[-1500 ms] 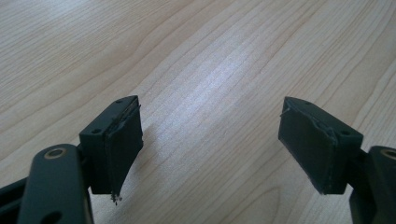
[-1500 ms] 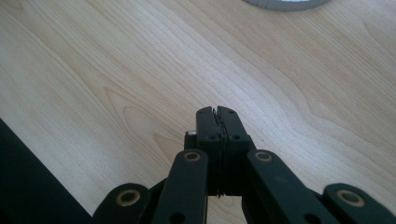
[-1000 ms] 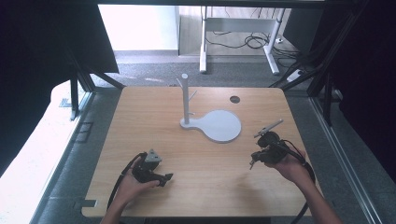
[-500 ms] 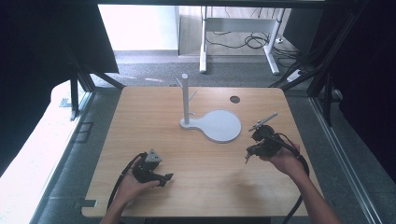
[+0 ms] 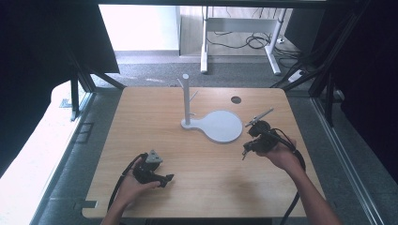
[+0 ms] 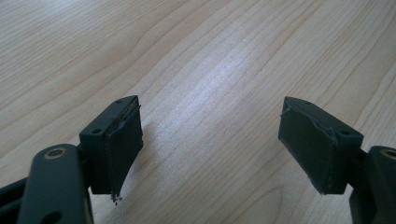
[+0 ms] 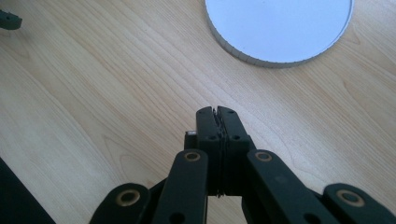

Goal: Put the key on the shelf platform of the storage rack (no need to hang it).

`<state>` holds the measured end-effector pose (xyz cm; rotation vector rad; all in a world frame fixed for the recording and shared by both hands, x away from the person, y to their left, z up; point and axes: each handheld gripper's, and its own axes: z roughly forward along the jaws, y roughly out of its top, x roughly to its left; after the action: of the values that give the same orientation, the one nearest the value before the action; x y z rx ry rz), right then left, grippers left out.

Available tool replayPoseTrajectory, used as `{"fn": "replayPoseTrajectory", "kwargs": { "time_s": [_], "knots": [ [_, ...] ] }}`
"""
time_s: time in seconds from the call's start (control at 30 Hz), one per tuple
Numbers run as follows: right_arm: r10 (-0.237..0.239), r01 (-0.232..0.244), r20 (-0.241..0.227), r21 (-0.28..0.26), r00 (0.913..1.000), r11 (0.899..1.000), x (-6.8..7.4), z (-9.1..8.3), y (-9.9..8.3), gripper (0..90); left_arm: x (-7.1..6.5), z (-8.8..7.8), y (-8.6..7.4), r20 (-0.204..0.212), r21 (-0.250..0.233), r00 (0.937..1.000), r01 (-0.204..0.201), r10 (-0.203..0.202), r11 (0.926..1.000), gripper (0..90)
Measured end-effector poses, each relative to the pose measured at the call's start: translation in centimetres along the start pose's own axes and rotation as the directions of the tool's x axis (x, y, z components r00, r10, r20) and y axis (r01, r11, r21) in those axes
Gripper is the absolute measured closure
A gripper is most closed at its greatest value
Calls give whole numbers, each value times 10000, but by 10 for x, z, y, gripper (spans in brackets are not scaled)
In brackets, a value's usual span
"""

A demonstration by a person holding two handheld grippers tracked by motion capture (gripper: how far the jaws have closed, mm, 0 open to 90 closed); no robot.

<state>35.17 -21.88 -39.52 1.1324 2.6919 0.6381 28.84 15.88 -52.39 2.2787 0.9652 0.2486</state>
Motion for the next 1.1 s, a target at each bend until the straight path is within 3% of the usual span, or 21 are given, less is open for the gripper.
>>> {"fn": "replayPoseTrajectory", "kwargs": {
  "time_s": [1.1],
  "knots": [
    [-268, 268, -1, -6, 9996, 9996, 0, 2, 26, 896, 2, -2, 0, -27, -63, 10000, 40, -40, 10000, 220]
  ]
}}
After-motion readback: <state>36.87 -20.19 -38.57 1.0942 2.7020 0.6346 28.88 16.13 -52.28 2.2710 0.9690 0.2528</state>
